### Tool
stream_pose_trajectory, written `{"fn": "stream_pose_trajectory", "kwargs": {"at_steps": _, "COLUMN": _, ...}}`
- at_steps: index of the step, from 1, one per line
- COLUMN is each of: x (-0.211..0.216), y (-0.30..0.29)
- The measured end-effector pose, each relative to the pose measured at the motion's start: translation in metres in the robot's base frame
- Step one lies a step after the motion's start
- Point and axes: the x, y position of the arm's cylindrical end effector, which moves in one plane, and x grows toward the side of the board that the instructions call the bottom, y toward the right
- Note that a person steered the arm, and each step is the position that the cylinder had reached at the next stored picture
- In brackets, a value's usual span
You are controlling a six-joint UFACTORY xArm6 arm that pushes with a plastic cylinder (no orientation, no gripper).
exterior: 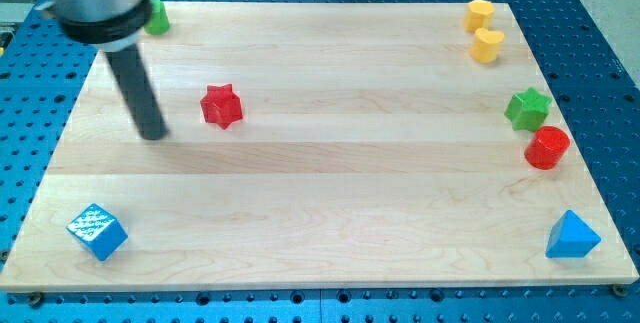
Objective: Place the red star parallel to the red circle
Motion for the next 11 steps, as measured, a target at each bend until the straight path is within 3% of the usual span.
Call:
{"fn": "stream_pose_trajectory", "kwargs": {"at_steps": 1, "x": -0.036, "y": -0.006}}
{"fn": "stream_pose_trajectory", "kwargs": {"at_steps": 2, "x": -0.053, "y": 0.039}}
{"fn": "stream_pose_trajectory", "kwargs": {"at_steps": 4, "x": -0.045, "y": 0.143}}
{"fn": "stream_pose_trajectory", "kwargs": {"at_steps": 5, "x": -0.044, "y": 0.141}}
{"fn": "stream_pose_trajectory", "kwargs": {"at_steps": 7, "x": -0.047, "y": 0.069}}
{"fn": "stream_pose_trajectory", "kwargs": {"at_steps": 8, "x": -0.025, "y": 0.090}}
{"fn": "stream_pose_trajectory", "kwargs": {"at_steps": 10, "x": -0.023, "y": 0.218}}
{"fn": "stream_pose_trajectory", "kwargs": {"at_steps": 11, "x": -0.013, "y": 0.244}}
